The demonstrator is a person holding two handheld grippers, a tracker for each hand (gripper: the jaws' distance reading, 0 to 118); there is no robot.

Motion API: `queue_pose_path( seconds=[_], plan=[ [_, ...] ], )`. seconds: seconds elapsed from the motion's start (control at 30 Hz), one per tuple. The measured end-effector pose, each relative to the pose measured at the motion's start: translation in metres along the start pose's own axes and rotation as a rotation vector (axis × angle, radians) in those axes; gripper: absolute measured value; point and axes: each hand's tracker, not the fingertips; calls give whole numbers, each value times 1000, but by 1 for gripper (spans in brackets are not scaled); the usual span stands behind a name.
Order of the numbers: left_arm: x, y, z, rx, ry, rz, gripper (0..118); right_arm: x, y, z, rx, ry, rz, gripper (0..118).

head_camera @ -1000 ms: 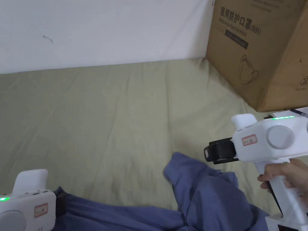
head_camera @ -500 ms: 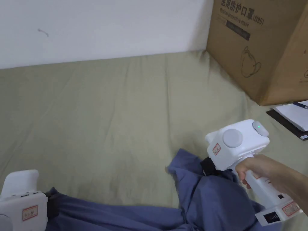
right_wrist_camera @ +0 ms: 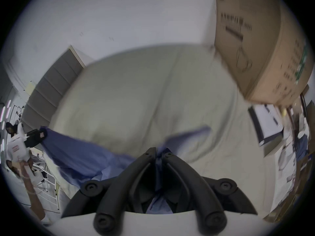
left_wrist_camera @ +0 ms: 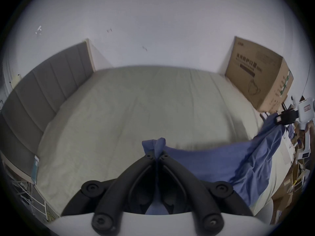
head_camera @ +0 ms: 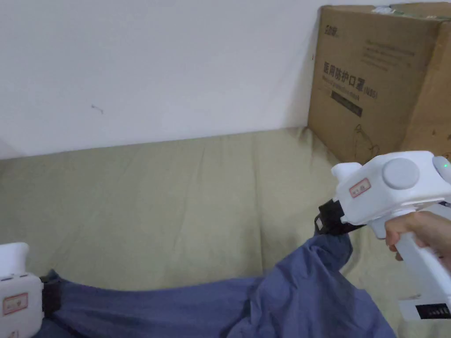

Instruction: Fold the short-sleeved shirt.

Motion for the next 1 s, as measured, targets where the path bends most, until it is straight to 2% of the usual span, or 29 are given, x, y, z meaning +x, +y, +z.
queue_pose_path(
  seconds=[0.2, 0.23, 0.33, 0.5, 0.8, 1.0],
  plan=[
    [-24, 60, 70, 174, 36, 27, 0, -18, 47, 120, 235, 9, 37, 5],
    [-27, 70, 80, 194, 38, 25, 0, -9, 59, 128, 255, -1, 44, 5],
    [-33, 99, 105, 267, 57, 8, 0, -14, 78, 170, 332, -42, 81, 5],
    [-34, 154, 133, 335, 43, 25, 0, -22, 108, 214, 411, 11, 27, 5],
    [-23, 262, 150, 406, 110, -2, 0, -30, 193, 251, 497, -17, -27, 5],
    [-13, 334, 158, 455, 153, -41, 0, -25, 252, 277, 575, 18, -123, 5]
  ],
)
